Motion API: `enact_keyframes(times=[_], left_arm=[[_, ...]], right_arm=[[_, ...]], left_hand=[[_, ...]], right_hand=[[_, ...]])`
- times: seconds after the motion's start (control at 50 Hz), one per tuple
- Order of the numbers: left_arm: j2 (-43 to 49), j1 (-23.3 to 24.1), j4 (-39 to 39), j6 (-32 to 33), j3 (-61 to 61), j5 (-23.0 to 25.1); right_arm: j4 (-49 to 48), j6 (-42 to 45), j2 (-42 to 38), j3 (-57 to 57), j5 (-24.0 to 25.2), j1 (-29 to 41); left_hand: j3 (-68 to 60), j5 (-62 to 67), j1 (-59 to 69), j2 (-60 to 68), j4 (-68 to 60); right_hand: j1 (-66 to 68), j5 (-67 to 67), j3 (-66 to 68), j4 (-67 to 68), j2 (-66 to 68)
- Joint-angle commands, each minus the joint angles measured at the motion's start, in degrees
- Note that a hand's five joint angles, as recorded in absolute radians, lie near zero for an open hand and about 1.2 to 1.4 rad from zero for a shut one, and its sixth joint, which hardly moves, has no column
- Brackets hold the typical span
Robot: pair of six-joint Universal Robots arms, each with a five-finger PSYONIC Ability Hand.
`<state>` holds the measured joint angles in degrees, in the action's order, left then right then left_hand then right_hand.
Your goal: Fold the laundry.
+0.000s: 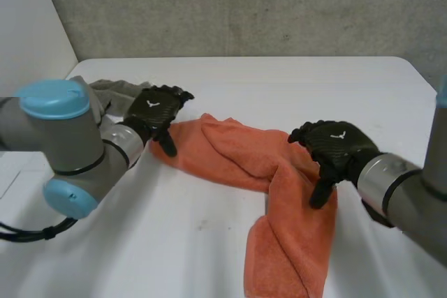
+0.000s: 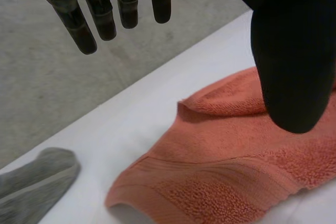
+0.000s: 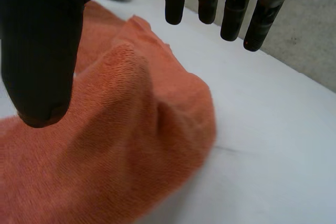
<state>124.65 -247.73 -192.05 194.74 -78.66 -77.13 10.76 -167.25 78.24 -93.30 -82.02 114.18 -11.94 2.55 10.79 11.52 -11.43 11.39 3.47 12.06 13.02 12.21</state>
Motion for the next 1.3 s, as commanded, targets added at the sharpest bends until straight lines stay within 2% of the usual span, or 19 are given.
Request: enact_keyframes(times=[0.02,0.1,0.12,0.16,0.24,0.26,0.3,0.32,0.42,0.54,0.62,0.8,0.88,0.96,1.06,1.16,1.22,1.3], left_arm=[[10.1,-0.4,3.9,5.0,10.8,2.3],[13.5,-0.3,7.7,6.1,14.7,2.3],[14.7,-0.3,8.9,6.2,15.8,2.3],[15.8,-0.2,9.9,6.2,16.7,2.3],[17.0,0.4,11.7,6.4,17.5,2.3],[17.0,0.6,12.1,6.3,17.5,2.0],[16.9,0.6,12.1,6.3,17.5,1.4],[16.7,0.7,12.1,6.3,17.5,0.7],[12.7,2.2,12.3,6.4,16.4,-7.7],[1.6,2.6,12.5,6.0,9.7,-12.6],[-8.8,2.5,12.3,5.7,3.4,-12.9],[-31.4,2.6,12.6,2.3,-5.5,-13.0],[-38.8,2.3,12.7,-0.4,-7.0,-12.8],[-43.1,2.5,12.8,-2.3,-7.8,-12.6],[-43.9,2.6,12.7,-3.0,-8.7,-12.6],[-40.5,2.5,12.3,-3.0,-9.2,-12.7],[-33.8,2.2,12.2,-3.0,-8.4,-13.0],[-25.2,1.5,12.2,-3.0,-6.4,-13.3]], right_arm=[[-14.0,-8.7,-1.8,-9.4,0.1,0.2],[-16.6,-8.7,-4.8,-9.9,0.6,0.2],[-16.6,-8.6,-6.2,-9.5,0.9,0.2],[-16.6,-8.5,-7.7,-8.9,0.9,0.2],[-16.5,-7.9,-10.0,-7.1,0.5,0.2],[-16.6,-7.4,-9.9,-6.7,0.5,0.2],[-16.6,-6.9,-9.7,-6.3,0.6,0.0],[-16.8,-6.4,-9.6,-6.0,0.6,0.0],[-16.5,-2.4,-8.7,-0.9,0.4,-0.1],[-15.9,1.7,-7.6,5.6,0.3,0.2],[-12.9,4.2,-6.8,11.8,0.2,0.5],[6.1,6.2,-3.4,26.7,0.5,-0.1],[12.9,6.1,-0.2,30.0,1.2,-0.2],[15.5,6.2,2.6,32.0,2.0,-0.5],[16.3,6.2,3.5,32.7,4.1,-1.5],[16.4,6.2,1.8,32.7,7.1,-3.2],[15.8,6.6,-4.7,33.5,8.9,-3.7],[15.3,7.7,-12.8,38.0,8.8,-3.0]], left_hand=[[-2.0,1.4,3.1,2.4,-2.5],[-6.8,6.2,8.0,7.2,-7.3],[-12.2,11.6,13.3,12.6,-12.7],[-14.9,14.3,16.1,15.3,-15.4],[-32.7,32.1,33.9,33.1,-33.2],[-47.4,46.8,48.6,47.8,-47.9],[-65.3,64.7,66.4,65.7,-65.8],[-68.0,67.4,69.2,68.5,-68.5],[-68.1,67.4,69.2,68.5,-68.6],[-68.1,67.4,69.2,68.5,-68.6],[-68.1,67.4,69.2,68.5,-68.6],[-68.1,67.4,69.2,68.5,-68.6],[-68.1,67.4,69.2,68.5,-68.6],[-68.1,67.4,69.2,68.5,-68.6],[-68.1,67.4,69.2,68.5,-68.6],[-68.1,67.4,69.2,68.5,-68.6],[-68.1,67.4,69.2,68.5,-68.6],[-68.1,67.4,69.2,68.5,-68.6]], right_hand=[[-1.4,-3.5,-2.1,-3.0,-2.2],[-1.4,-3.5,-2.1,-3.0,-2.2],[0.5,-1.6,-0.2,-1.1,-0.3],[4.7,2.7,4.1,3.1,3.9],[37.1,35.0,36.5,35.5,36.3],[53.7,51.6,53.0,52.1,52.9],[67.4,65.3,66.8,65.8,66.6],[68.6,66.5,67.9,67.0,67.8],[68.6,66.5,67.9,67.0,67.8],[68.6,66.5,67.9,67.0,67.8],[68.6,66.5,67.9,67.0,67.8],[68.6,66.5,67.9,67.0,67.8],[68.6,66.5,67.9,67.0,67.8],[68.6,66.5,67.9,67.0,67.8],[68.6,66.5,67.9,67.0,67.8],[68.6,66.5,67.9,67.0,67.8],[68.6,66.5,67.9,67.0,67.8],[68.6,66.5,67.9,67.0,67.8]])
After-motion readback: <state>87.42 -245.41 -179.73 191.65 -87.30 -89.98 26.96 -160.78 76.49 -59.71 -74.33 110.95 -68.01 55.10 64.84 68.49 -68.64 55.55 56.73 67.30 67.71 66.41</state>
